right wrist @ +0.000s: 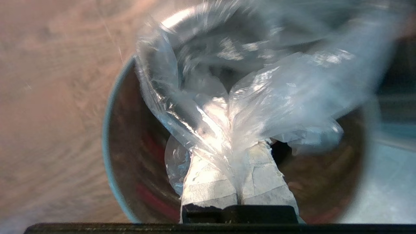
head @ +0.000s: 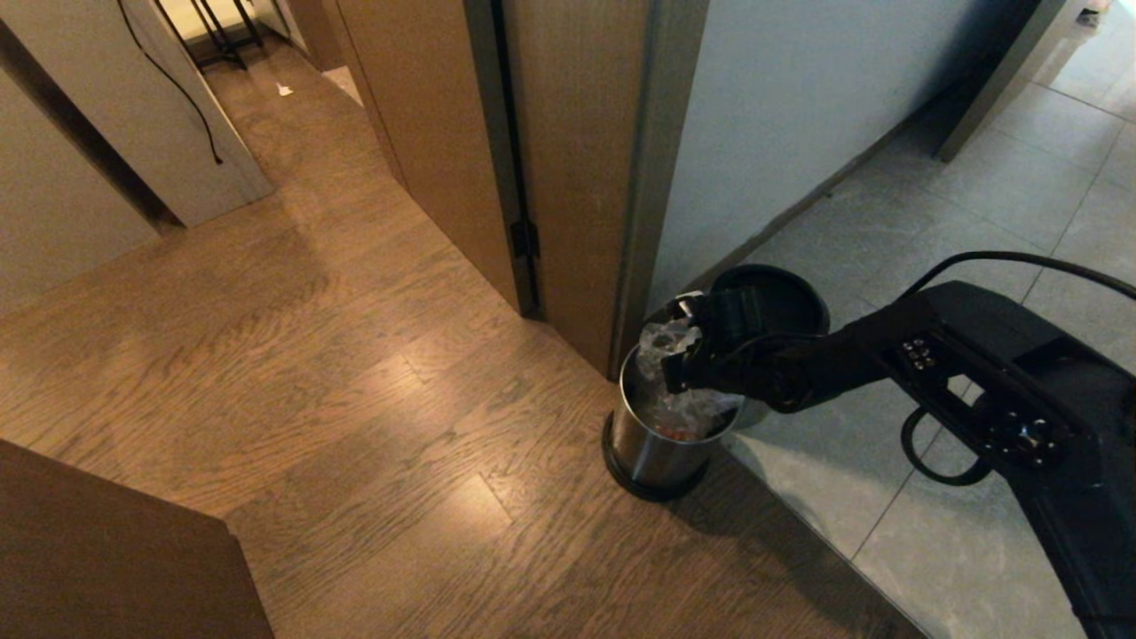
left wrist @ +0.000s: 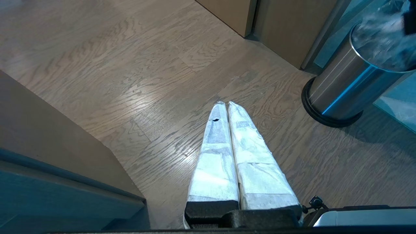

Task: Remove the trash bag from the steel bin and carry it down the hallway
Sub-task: Pick up the trash bag

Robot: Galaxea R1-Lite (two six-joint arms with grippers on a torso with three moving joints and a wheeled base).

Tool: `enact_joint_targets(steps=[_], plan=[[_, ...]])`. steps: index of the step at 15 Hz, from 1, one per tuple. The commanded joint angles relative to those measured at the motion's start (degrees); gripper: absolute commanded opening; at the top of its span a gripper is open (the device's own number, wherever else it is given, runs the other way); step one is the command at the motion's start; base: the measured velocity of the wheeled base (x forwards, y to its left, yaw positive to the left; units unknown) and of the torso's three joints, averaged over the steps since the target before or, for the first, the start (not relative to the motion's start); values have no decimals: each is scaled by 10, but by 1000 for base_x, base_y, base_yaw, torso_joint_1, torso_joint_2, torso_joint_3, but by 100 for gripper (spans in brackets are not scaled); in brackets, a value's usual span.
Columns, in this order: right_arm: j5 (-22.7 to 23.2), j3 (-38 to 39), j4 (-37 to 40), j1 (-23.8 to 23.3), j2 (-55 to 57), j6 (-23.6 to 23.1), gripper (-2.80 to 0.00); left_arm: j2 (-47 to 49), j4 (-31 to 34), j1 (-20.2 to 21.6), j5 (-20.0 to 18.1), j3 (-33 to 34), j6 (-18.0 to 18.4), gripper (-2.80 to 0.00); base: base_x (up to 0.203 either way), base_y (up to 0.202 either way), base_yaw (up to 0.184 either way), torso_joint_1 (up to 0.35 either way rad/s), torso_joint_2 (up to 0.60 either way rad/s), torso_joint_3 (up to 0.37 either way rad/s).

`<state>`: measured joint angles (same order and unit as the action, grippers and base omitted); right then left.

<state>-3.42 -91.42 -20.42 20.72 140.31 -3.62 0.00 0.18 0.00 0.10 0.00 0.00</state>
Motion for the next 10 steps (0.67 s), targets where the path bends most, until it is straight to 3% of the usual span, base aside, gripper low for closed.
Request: enact_joint_targets(steps=[1,10], plan=[[0,22,-1,-6,-61,7,-280,0,0,0,0,0,0,-280,0,0,0,0,0,0],[5,121,0,-41,-262,10,-280,0,0,0,0,0,0,-280,0,0,0,0,0,0]])
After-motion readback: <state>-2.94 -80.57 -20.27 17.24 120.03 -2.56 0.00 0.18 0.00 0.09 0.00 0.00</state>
